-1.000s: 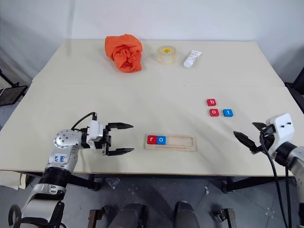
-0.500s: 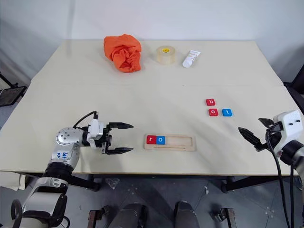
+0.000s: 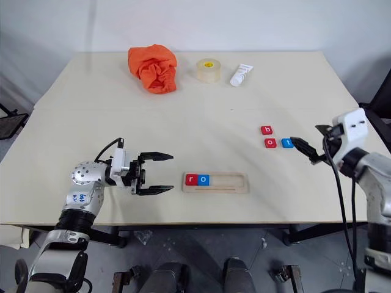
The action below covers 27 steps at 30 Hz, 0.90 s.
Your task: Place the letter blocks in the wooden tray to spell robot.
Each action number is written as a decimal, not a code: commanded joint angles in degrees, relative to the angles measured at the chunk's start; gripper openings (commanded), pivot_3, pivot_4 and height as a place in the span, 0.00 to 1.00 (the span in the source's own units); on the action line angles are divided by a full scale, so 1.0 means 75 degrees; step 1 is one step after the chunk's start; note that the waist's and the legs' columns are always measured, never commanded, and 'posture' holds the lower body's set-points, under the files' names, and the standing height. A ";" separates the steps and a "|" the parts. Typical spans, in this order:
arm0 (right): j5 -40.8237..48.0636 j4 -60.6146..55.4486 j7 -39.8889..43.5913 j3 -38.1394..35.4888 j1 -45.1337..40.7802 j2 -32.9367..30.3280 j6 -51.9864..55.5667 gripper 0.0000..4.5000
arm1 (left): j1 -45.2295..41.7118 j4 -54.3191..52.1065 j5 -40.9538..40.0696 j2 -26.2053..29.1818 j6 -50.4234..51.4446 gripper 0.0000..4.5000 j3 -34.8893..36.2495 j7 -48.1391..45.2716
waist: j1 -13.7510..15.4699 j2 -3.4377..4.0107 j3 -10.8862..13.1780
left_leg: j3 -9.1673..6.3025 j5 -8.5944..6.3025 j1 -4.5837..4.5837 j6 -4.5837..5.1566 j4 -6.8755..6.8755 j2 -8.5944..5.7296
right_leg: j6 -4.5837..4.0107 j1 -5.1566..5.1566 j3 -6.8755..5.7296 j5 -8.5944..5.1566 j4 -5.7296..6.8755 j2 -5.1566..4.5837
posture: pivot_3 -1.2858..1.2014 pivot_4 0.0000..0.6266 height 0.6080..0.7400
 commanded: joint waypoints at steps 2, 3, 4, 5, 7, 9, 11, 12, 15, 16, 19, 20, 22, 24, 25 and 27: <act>-0.0549 0.1268 -0.0503 0.0600 -0.1254 0.0477 0.0032 1.00 | 0.0109 -0.0482 -0.0207 0.0087 0.0109 0.99 0.0088 0.0020 | -0.0006 0.0000 0.0000 | 0.0006 0.0001 -0.0001 -0.0002 -0.0002 0.0001 | 0.0000 -0.0008 0.0001 0.0000 0.0005 0.0000 | 0.52 0.24 1.00; -0.0653 0.1572 -0.0601 0.0701 -0.1475 0.0583 0.0027 1.00 | 0.0159 -0.0552 -0.0211 0.0100 0.0125 0.99 0.0089 0.0034 | -0.0007 0.0000 0.0000 | 0.0006 0.0001 -0.0001 -0.0003 -0.0002 0.0007 | 0.0000 -0.0010 -0.0001 0.0000 0.0006 0.0002 | 0.52 0.24 1.00; -0.0795 0.2032 -0.0692 0.0841 -0.1802 0.0771 -0.0118 1.00 | 0.0197 -0.0601 -0.0215 0.0111 0.0138 0.99 0.0093 0.0046 | -0.0007 0.0001 0.0000 | 0.0006 0.0001 -0.0003 -0.0003 -0.0005 0.0006 | -0.0001 -0.0014 0.0001 0.0000 0.0006 0.0001 | 0.52 0.24 1.00; -0.0883 0.2315 -0.0732 0.0924 -0.1993 0.0883 -0.0229 1.00 | 0.0257 -0.0685 -0.0225 0.0121 0.0156 0.99 0.0094 0.0065 | -0.0009 0.0001 0.0000 | 0.0006 0.0001 -0.0004 -0.0004 -0.0007 0.0005 | -0.0001 -0.0017 0.0001 0.0000 0.0006 -0.0001 | 0.52 0.24 1.00; -0.1128 0.3231 -0.0906 0.1076 -0.2544 0.1223 -0.0625 1.00 | 0.0341 -0.0791 -0.0231 0.0132 0.0176 0.99 0.0101 0.0131 | -0.0022 0.0001 0.0000 | 0.0006 0.0001 -0.0006 -0.0003 -0.0007 0.0003 | -0.0001 -0.0016 0.0000 0.0000 0.0005 -0.0001 | 0.52 0.24 1.00; -0.1279 0.3887 -0.0997 0.1128 -0.2897 0.1453 -0.0916 1.00 | 0.0458 -0.0947 -0.0242 0.0138 0.0198 0.99 0.0104 0.0216 | -0.0003 0.0001 0.0000 | 0.0006 0.0001 -0.0011 -0.0003 -0.0006 0.0001 | 0.0000 -0.0017 -0.0003 0.0000 0.0005 -0.0003 | 0.52 0.24 1.00; -0.1396 0.4451 -0.1025 0.1176 -0.3186 0.1670 -0.1208 1.00 | 0.0574 -0.1109 -0.0252 0.0141 0.0232 0.99 0.0113 0.0310 | -0.0010 0.0001 -0.0001 | 0.0001 0.0001 -0.0012 -0.0003 -0.0007 0.0000 | 0.0000 -0.0018 -0.0007 0.0001 0.0006 -0.0004 | 0.52 0.24 1.00; -0.1444 0.4664 -0.1009 0.1195 -0.3285 0.1742 -0.1341 1.00 | 0.0634 -0.1199 -0.0260 0.0145 0.0256 0.99 0.0115 0.0353 | -0.0010 0.0001 -0.0001 | 0.0000 0.0001 -0.0013 -0.0003 -0.0007 0.0001 | -0.0001 -0.0017 -0.0006 0.0000 0.0011 -0.0003 | 0.52 0.24 1.00; -0.1642 0.5376 -0.1129 0.1246 -0.3567 0.1972 -0.1673 1.00 | 0.0795 -0.1408 -0.0280 0.0160 0.0307 0.99 0.0132 0.0471 | -0.0026 0.0001 -0.0001 | -0.0003 0.0001 -0.0015 -0.0004 -0.0009 0.0001 | -0.0001 -0.0017 -0.0010 0.0001 0.0012 -0.0004 | 0.52 0.24 1.00; -0.1699 0.5600 -0.1202 0.1249 -0.3649 0.2019 -0.1772 1.00 | 0.0836 -0.1460 -0.0282 0.0167 0.0321 0.99 0.0134 0.0499 | -0.0033 0.0001 -0.0001 | -0.0003 0.0001 -0.0015 -0.0004 -0.0009 0.0001 | -0.0001 -0.0017 -0.0011 0.0000 0.0012 -0.0004 | 0.52 0.24 1.00; -0.1826 0.6237 -0.1461 0.1201 -0.3858 0.2154 -0.2134 1.00 | 0.0977 -0.1661 -0.0292 0.0188 0.0379 0.99 0.0135 0.0594 | -0.0077 0.0002 -0.0001 | -0.0004 0.0001 -0.0015 -0.0004 -0.0009 0.0002 | -0.0001 -0.0017 -0.0011 0.0000 0.0015 -0.0003 | 0.52 0.24 1.00; -0.1867 0.6421 -0.1510 0.1200 -0.3912 0.2201 -0.2259 1.00 | 0.1027 -0.1729 -0.0296 0.0196 0.0398 0.99 0.0135 0.0630 | -0.0104 0.0002 -0.0001 | -0.0004 0.0001 -0.0014 -0.0004 -0.0010 0.0001 | -0.0001 -0.0017 -0.0010 0.0000 0.0016 -0.0004 | 0.52 0.24 1.00; -0.1919 0.6670 -0.1538 0.1201 -0.3989 0.2246 -0.2432 1.00 | 0.1097 -0.1835 -0.0305 0.0210 0.0434 0.99 0.0131 0.0684 | -0.0164 0.0002 -0.0001 | -0.0005 0.0001 -0.0015 -0.0004 -0.0012 0.0002 | -0.0001 -0.0017 -0.0010 0.0000 0.0017 -0.0004 | 0.52 0.24 1.00; -0.1946 0.6944 -0.1638 0.1194 -0.4107 0.2316 -0.2537 1.00 | 0.1131 -0.1881 -0.0303 0.0221 0.0457 0.99 0.0142 0.0747 | -0.0190 0.0003 -0.0001 | -0.0005 0.0001 -0.0014 -0.0004 -0.0014 0.0003 | -0.0001 -0.0017 -0.0010 0.0001 0.0020 -0.0003 | 0.52 0.24 1.00; -0.1957 0.7050 -0.1672 0.1191 -0.4153 0.2338 -0.2580 1.00 | 0.1141 -0.1894 -0.0301 0.0225 0.0463 0.99 0.0144 0.0771 | -0.0194 0.0003 -0.0001 | -0.0005 0.0001 -0.0014 -0.0005 -0.0015 0.0003 | -0.0001 -0.0017 -0.0010 0.0000 0.0020 -0.0003 | 0.52 0.24 1.00; -0.1947 0.7264 -0.1780 0.1125 -0.4281 0.2417 -0.2559 1.00 | 0.1167 -0.1930 -0.0296 0.0227 0.0474 0.99 0.0155 0.0836 | -0.0208 0.0003 -0.0002 | -0.0004 0.0001 -0.0014 -0.0006 -0.0016 0.0006 | -0.0001 -0.0017 -0.0009 0.0000 0.0021 -0.0001 | 0.52 0.24 1.00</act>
